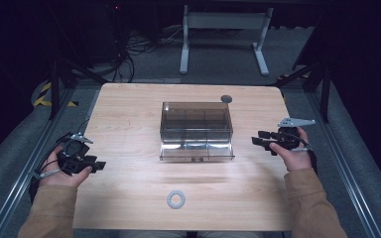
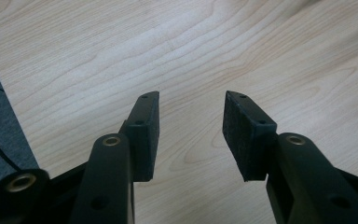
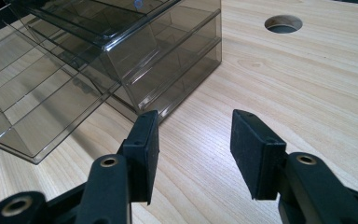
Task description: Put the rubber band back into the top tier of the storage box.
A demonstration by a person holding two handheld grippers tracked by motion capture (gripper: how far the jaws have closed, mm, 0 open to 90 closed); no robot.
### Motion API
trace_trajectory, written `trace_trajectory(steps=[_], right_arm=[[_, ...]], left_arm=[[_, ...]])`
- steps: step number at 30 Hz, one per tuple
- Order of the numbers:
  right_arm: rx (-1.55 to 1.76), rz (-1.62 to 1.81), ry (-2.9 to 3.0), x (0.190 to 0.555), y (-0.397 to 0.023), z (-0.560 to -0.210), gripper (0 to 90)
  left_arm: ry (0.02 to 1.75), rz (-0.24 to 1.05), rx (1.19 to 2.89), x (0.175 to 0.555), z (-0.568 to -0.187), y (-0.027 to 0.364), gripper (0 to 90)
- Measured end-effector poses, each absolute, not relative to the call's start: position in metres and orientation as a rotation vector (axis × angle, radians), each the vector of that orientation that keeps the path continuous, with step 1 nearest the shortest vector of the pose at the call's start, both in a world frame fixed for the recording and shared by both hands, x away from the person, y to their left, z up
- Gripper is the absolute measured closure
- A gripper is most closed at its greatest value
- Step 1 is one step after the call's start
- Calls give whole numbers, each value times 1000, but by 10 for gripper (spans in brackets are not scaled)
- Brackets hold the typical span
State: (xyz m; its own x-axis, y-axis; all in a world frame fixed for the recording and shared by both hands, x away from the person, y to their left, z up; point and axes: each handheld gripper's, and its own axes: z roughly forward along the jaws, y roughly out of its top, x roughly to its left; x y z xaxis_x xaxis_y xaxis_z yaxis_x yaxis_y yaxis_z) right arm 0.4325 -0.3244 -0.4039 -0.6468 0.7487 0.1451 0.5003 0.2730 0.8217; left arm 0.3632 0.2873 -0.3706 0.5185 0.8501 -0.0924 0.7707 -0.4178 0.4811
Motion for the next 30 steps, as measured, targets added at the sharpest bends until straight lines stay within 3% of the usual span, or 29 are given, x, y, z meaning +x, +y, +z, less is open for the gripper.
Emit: trace_trajectory(steps=[8, 21, 30], right_arm=[[1159, 1290, 2281, 432, -326, -406, 535], [1161, 1296, 2280, 432, -326, -406, 535], [1161, 1298, 2284, 432, -326, -406, 534]], left_arm=[[1275, 208, 2276, 361, -360, 285, 575], [1110, 186, 2394, 355, -332, 255, 556], [915, 128, 2477, 349, -322, 245, 548]])
